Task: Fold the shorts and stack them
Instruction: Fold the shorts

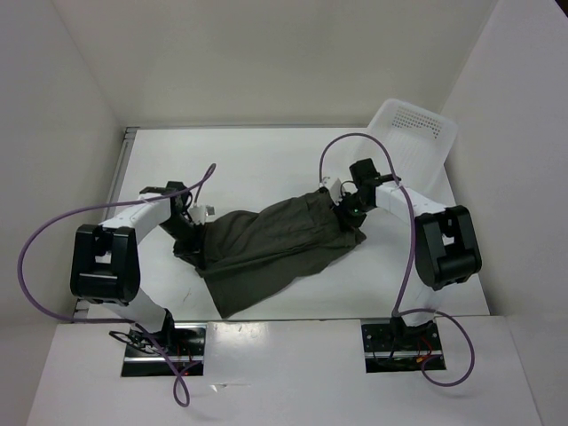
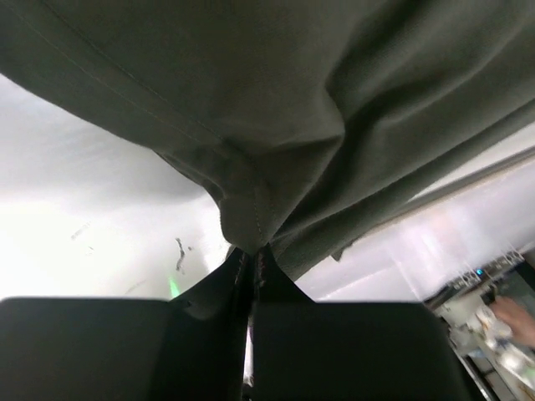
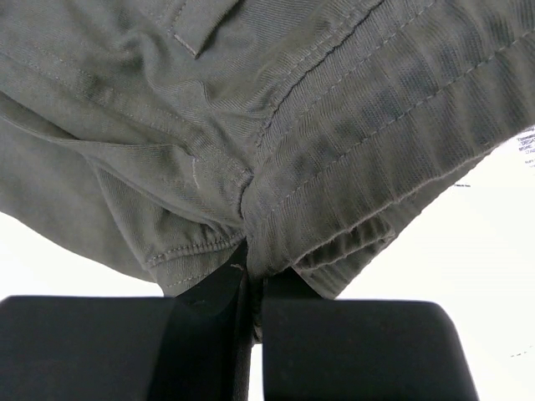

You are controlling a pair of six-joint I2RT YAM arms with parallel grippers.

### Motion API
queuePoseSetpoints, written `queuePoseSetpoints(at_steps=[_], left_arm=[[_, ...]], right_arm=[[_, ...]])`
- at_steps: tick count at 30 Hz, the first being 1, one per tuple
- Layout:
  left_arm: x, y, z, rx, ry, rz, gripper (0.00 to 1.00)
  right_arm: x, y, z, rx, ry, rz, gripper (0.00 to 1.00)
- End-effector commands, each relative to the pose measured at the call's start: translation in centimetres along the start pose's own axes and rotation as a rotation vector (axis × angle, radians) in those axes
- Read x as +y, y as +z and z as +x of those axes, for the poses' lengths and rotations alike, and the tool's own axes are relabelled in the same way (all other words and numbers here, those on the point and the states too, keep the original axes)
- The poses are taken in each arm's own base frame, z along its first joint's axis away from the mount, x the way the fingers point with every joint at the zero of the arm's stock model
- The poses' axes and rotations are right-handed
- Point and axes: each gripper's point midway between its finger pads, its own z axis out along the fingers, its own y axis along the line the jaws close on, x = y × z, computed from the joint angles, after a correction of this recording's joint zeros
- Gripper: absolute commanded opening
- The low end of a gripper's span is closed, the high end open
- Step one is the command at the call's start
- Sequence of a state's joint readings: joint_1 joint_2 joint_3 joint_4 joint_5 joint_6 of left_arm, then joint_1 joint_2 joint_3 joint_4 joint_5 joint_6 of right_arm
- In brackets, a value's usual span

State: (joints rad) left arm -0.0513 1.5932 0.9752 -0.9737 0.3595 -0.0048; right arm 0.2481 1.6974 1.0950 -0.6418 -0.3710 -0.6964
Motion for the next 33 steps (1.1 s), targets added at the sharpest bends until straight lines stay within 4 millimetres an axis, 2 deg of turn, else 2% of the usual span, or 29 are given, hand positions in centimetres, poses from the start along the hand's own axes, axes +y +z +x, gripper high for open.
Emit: queuePoseSetpoints(at_steps=[1, 2, 3, 4, 5, 6, 7, 8, 10, 11, 12, 13, 14, 15, 16, 17, 19, 20, 21, 22, 23, 24, 25, 27, 28, 30, 31, 32, 33], left_arm=[[0.8, 0.1, -1.6, -0.047, 0.033, -0.052, 0.00], [1.0, -0.1, -2.6, -0.065, 0.030, -0.053, 0.00], [1.2, -0.7, -3.8, -0.092, 0.026, -0.054, 0.00], [1.5, -3.4, -7.5, -0.199, 0.028, -0.063, 0.00], [2.2, -4.4, -9.7, -0.235, 0.017, -0.067, 0.00], [2.6, -6.1, -11.8, -0.285, 0.012, -0.074, 0.00], [3.7, -8.5, -13.9, -0.355, -0.011, -0.085, 0.00], [3.8, -12.9, -18.2, -0.493, 0.022, -0.108, 0.00], [3.9, -17.8, -21.6, -0.642, 0.051, -0.128, 0.00], [3.7, -20.2, -22.7, -0.714, 0.071, -0.142, 0.00], [3.0, -24.6, -24.4, -0.844, 0.113, -0.169, 0.00], [2.6, -26.9, -25.2, -0.909, 0.134, -0.194, 0.00], [2.4, -29.8, -25.7, -0.986, 0.145, -0.246, 0.00], [2.1, -32.1, -26.6, -1.043, 0.158, -0.272, 0.00], [1.5, -34.6, -26.9, -1.099, 0.169, -0.297, 0.00], [-0.1, -41.2, -27.4, -1.266, 0.215, -0.339, 0.00], [-1.1, -47.1, -25.9, -1.415, 0.239, -0.389, 0.00], [-1.3, -48.3, -26.2, -1.470, 0.253, -0.406, 0.00], [-2.1, -51.5, -24.6, -1.560, 0.269, -0.438, 0.00], [-3.3, -53.5, -21.8, -1.604, 0.275, -0.455, 0.00], [-3.3, -53.5, -21.8, -1.603, 0.275, -0.455, 0.00], [-1.7, -49.5, -22.8, -1.477, 0.260, -0.393, 0.00], [-2.8, -49.2, -21.2, -1.463, 0.278, -0.366, 0.00], [-2.8, -45.7, -20.5, -1.363, 0.272, -0.299, 0.00], [-2.0, -42.4, -19.8, -1.276, 0.238, -0.269, 0.00], [-1.0, -38.9, -18.9, -1.196, 0.200, -0.249, 0.00], [-1.5, -37.8, -17.7, -1.175, 0.201, -0.239, 0.00], [0.3, -33.6, -17.3, -1.072, 0.144, -0.229, 0.00], [0.4, -32.5, -16.1, -1.054, 0.131, -0.233, 0.00]], right_arm=[[-1.7, -1.5, -0.9, -0.025, -0.045, 0.099, 0.00], [-1.3, -1.7, -1.9, -0.064, -0.016, 0.075, 0.00], [-1.8, -2.7, -4.1, -0.122, -0.008, 0.082, 0.00], [-2.1, -2.9, -5.8, -0.168, 0.015, 0.078, 0.00], [-2.8, -4.8, -9.8, -0.278, 0.070, 0.078, 0.00], [-3.7, -5.9, -12.6, -0.358, 0.087, 0.093, 0.00], [-4.3, -7.1, -14.9, -0.420, 0.110, 0.099, 0.00], [-5.4, -9.0, -18.4, -0.508, 0.162, 0.108, 0.00], [-6.4, -10.9, -21.6, -0.592, 0.183, 0.119, 0.00], [-6.7, -13.0, -23.9, -0.653, 0.158, 0.127, 0.00], [-6.9, -13.2, -24.8, -0.671, 0.167, 0.111, 0.00], [-7.2, -14.2, -25.9, -0.703, 0.167, 0.119, 0.00], [-7.7, -17.4, -28.7, -0.790, 0.134, 0.149, 0.00], [-8.3, -17.7, -30.0, -0.821, 0.170, 0.138, 0.00], [-8.4, -19.2, -31.4, -0.867, 0.161, 0.137, 0.00], [-8.2, -23.7, -34.2, -0.979, 0.113, 0.168, 0.00], [-7.7, -26.5, -36.3, -1.064, 0.102, 0.145, 0.00], [-6.5, -30.4, -37.6, -1.139, 0.042, 0.165, 0.00], [-6.1, -31.9, -38.0, -1.167, 0.021, 0.176, 0.00], [-5.6, -33.0, -38.3, -1.187, -0.009, 0.181, 0.00], [-4.9, -34.5, -38.2, -1.201, -0.035, 0.197, 0.00], [-4.6, -34.9, -38.0, -1.197, -0.049, 0.207, 0.00], [-4.0, -36.0, -37.6, -1.195, -0.093, 0.237, 0.00], [-3.7, -32.6, -35.8, -1.098, -0.082, 0.185, 0.00], [-3.6, -29.8, -34.1, -1.026, -0.076, 0.158, 0.00], [-2.4, -25.8, -31.3, -0.920, -0.075, 0.068, 0.00], [-1.7, -22.6, -28.7, -0.846, -0.042, 0.019, 0.00], [-1.3, -20.7, -27.0, -0.798, -0.049, -0.001, 0.00], [-0.9, -19.1, -25.3, -0.759, -0.030, -0.019, 0.00]])
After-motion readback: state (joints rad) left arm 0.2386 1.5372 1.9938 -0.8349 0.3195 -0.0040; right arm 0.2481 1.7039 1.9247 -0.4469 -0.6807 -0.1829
